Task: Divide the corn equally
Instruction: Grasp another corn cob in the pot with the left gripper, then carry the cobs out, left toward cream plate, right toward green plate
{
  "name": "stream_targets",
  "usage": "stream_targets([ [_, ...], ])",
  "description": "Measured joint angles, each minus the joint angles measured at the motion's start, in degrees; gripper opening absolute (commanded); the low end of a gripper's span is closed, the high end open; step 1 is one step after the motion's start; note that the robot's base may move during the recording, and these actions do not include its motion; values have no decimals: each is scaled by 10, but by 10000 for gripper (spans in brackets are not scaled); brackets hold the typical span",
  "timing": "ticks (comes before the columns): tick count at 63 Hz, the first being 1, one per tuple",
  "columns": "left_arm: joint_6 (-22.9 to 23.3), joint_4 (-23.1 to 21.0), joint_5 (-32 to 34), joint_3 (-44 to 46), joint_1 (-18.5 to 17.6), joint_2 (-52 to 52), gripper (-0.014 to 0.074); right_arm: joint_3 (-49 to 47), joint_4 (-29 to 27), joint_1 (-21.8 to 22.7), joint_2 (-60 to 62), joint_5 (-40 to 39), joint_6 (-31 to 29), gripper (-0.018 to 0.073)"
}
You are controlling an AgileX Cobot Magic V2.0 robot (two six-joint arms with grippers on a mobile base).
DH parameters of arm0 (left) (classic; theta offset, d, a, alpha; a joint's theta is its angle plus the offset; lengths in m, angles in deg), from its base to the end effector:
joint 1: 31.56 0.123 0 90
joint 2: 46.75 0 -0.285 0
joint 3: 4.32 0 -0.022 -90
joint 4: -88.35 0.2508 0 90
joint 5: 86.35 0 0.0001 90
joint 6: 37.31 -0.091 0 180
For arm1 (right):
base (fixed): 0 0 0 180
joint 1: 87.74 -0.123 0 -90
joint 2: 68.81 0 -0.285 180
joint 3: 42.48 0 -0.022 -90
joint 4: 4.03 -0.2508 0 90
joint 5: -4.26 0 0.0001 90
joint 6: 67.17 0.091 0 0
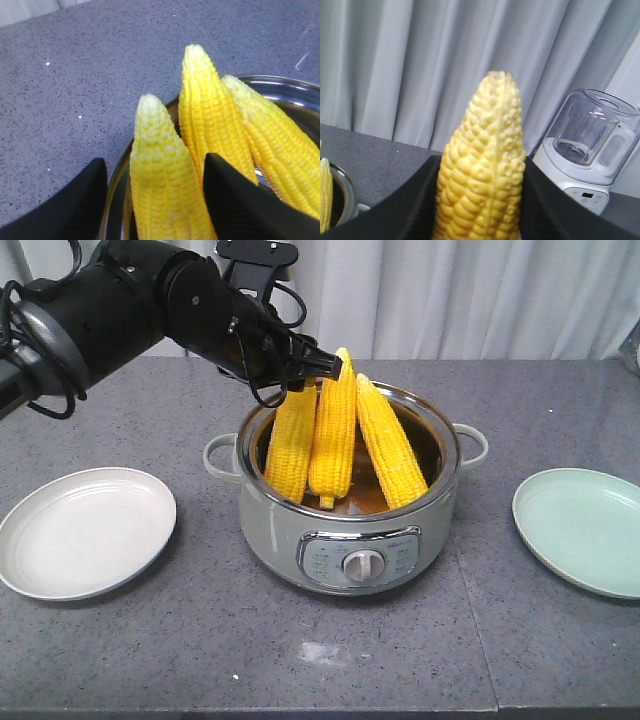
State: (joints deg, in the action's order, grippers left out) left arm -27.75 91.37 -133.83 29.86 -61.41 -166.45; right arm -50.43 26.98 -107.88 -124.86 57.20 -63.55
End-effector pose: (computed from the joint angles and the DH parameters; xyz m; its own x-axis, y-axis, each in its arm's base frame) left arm 0.3973 -0.2239 0.3500 -0.6478 0.2210 -0.7290 0.3913 0.9176 -0.0695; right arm 0.1022 -0.0024 0.5335 -0.1249 -0.3182 -0.9398 0.0359 0.9451 -0.3248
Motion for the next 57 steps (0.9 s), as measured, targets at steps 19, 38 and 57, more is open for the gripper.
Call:
stream_targets([
  [19,3,2,0,5,0,-24,405,0,0,0,0,1,0,-5],
  [38,3,-10,4,5,0,-39,393,0,0,0,0,1,0,-5],
  [57,3,-15,1,5,0,-40,69,0,0,0,0,1,1,-5],
])
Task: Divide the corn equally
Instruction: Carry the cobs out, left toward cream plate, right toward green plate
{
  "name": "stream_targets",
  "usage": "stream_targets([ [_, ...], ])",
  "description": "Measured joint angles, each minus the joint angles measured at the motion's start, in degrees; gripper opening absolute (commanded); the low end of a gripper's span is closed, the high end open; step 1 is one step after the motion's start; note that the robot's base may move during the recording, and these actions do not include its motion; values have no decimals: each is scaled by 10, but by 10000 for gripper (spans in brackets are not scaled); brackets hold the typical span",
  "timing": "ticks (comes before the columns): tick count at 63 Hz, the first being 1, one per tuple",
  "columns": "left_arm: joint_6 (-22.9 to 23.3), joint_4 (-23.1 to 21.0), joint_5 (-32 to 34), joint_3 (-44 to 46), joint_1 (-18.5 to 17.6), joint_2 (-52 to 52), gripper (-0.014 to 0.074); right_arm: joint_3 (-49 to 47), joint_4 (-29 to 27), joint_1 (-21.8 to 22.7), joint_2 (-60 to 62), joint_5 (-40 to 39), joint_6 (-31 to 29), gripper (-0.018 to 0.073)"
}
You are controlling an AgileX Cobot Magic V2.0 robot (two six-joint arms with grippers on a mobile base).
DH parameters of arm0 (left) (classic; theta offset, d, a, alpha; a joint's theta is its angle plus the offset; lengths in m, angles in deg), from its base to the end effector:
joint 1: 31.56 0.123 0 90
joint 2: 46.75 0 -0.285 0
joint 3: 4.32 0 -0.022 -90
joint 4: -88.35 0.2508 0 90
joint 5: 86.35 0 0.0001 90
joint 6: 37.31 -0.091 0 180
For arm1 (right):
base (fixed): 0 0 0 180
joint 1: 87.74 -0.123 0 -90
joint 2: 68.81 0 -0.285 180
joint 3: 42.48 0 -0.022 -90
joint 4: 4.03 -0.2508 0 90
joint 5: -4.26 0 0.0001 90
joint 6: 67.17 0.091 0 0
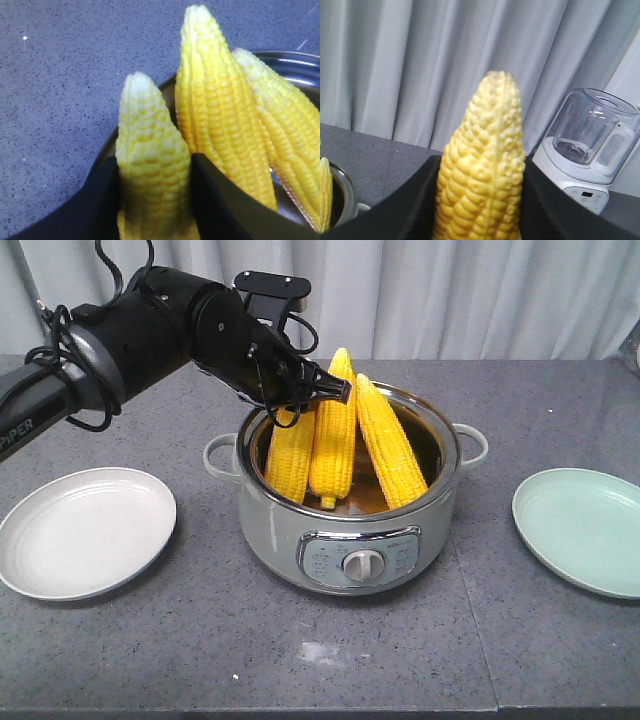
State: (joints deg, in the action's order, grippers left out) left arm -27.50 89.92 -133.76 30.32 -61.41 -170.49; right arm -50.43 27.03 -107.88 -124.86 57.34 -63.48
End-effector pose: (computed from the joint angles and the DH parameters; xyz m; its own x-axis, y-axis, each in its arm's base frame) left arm 0.4097 -0.2330 0.3199 -0.6957 0.2239 -0.6826 0.3843 0.9188 -0.0902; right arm 0.1022 -0.0025 0.5333 -0.1272 -0.3174 -0.9397 0.0368 0.9453 -0.3242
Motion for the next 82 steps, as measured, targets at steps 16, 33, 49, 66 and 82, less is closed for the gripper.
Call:
stream_targets([
  [16,0,-1,-2,0,0,10,-8,0,0,0,0,0,0,-5],
  [33,-3,2,-5,0,0,93,-8,0,0,0,0,0,0,-5],
  [49,-23,83,-107,0,0,216,-7,0,0,0,0,0,0,-5],
  [66,-19,274,-250,-3,9,291,-7,-1,0,0,-30,1,2,-5],
  [82,-1,308,-253,-47,111,313,-7,-1,23,0,-134,13,21,-5],
])
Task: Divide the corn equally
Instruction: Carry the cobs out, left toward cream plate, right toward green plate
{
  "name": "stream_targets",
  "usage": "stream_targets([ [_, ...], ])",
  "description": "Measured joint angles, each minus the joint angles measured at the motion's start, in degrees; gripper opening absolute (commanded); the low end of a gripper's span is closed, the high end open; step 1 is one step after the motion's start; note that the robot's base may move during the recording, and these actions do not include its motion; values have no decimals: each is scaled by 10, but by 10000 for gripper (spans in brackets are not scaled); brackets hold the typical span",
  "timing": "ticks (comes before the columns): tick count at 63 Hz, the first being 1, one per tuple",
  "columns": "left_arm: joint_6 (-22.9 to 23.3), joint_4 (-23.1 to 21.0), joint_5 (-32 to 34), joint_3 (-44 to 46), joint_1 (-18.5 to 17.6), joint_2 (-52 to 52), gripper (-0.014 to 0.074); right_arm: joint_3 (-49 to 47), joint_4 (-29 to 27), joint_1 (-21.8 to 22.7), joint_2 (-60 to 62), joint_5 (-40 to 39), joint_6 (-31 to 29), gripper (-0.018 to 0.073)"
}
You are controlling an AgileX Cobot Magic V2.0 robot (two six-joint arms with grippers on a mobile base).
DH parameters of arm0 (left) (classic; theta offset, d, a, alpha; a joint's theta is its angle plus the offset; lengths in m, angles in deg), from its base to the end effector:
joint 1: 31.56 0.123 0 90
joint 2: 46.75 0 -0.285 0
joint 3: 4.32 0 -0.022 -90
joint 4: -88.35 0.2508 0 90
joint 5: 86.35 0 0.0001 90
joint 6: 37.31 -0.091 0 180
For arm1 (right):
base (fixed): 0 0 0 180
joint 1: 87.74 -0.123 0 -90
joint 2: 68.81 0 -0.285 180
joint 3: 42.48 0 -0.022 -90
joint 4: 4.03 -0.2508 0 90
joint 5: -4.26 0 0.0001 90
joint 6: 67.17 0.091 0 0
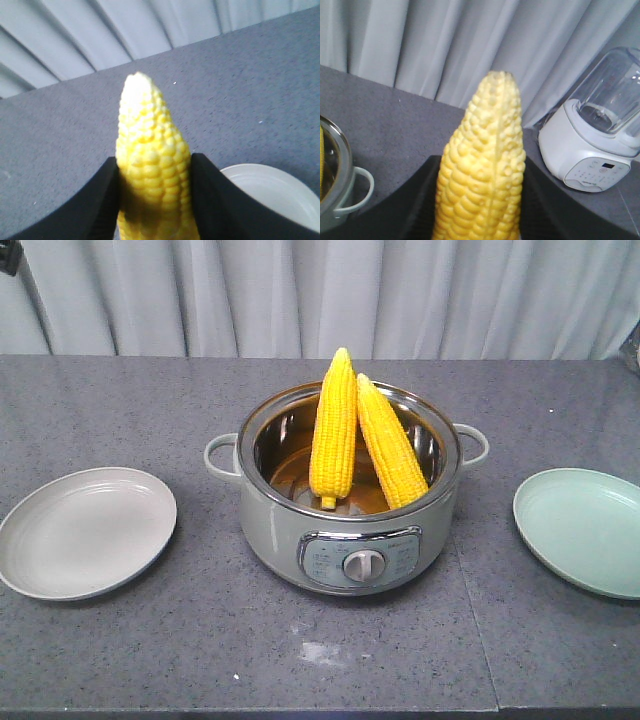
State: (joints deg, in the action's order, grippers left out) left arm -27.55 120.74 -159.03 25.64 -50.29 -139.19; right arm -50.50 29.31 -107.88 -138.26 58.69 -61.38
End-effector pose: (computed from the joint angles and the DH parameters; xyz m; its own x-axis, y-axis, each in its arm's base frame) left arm 0.2822 -0.0465 0.4905 -0.6375 0.2310 -0.7350 -0.0724 0.9318 0.3556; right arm 0.1884 0.0257 0.5001 -0.3448 -0.3755 -0.8603 -0.0061 0.9174 -0.3979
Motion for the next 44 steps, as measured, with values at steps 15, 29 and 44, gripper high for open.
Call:
stream_targets([
  [15,11,-74,85,-119,80,0,-7,1,36,81,-105,4,47,-5],
  [29,28,-90,176,-241,114,-4,-7,1,-204,247,-218,-11,-51,-5],
  [44,47,-116,254,-315,123,-4,-7,1,-388,318,-339,-10,-188,-1],
])
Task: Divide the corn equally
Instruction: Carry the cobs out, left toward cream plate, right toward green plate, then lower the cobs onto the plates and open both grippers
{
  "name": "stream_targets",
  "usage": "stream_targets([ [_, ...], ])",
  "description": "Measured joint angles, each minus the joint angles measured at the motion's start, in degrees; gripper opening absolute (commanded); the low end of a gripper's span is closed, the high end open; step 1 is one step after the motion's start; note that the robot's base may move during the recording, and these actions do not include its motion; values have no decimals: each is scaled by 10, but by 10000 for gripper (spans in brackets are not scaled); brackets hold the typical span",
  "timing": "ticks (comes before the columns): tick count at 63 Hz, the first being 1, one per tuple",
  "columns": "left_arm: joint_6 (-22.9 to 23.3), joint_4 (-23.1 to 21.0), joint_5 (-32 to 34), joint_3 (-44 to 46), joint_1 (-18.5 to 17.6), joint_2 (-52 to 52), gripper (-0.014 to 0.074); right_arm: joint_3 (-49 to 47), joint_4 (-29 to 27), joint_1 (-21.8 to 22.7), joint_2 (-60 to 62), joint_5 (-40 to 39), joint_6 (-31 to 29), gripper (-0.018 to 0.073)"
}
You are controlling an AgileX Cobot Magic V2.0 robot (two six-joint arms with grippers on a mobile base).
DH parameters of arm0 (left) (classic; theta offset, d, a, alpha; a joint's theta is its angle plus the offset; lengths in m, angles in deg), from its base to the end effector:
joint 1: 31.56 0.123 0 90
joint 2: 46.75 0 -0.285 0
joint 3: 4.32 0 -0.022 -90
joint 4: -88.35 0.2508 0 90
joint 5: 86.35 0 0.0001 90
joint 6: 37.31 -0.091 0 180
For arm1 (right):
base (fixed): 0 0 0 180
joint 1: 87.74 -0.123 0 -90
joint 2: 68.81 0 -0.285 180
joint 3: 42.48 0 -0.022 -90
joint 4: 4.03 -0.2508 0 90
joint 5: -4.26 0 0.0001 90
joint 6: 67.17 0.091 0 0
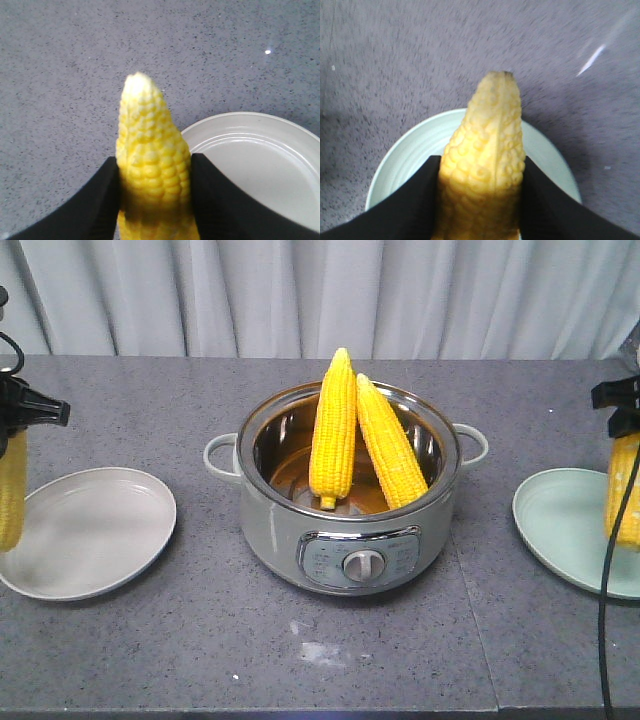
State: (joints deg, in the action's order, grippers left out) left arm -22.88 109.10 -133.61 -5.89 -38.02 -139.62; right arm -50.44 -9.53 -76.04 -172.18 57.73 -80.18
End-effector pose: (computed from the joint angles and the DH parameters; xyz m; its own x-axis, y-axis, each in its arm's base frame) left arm 0.3233 -0.0128 0.3430 -0.7587 0.0857 -0.6457 -0.0585 0.9783 0.1986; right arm 0.3585 -0.0671 0.3209 -0.8527 0.0045 -0.5224 0.0192 0.9996 -0.0228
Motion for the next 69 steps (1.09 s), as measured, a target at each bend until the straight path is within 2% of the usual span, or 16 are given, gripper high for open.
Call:
stream_targets([
  [14,1,-16,15,-11,0,-15,-7,0,-26,1,-82,15,-39,69],
  [22,1,-28,15,-11,0,-24,-7,0,-28,1,-106,25,-43,181],
  [34,1,-32,15,-11,0,-28,-7,0,-29,1,-113,26,-43,416],
  [43,1,-32,16,-11,0,-28,-6,0,-22,1,-113,25,-41,519],
  [59,1,-32,14,-11,0,-28,-6,-28,21,1,-103,29,7,529],
  [69,1,-42,6,-11,0,-28,0,-60,22,1,-69,36,33,529],
])
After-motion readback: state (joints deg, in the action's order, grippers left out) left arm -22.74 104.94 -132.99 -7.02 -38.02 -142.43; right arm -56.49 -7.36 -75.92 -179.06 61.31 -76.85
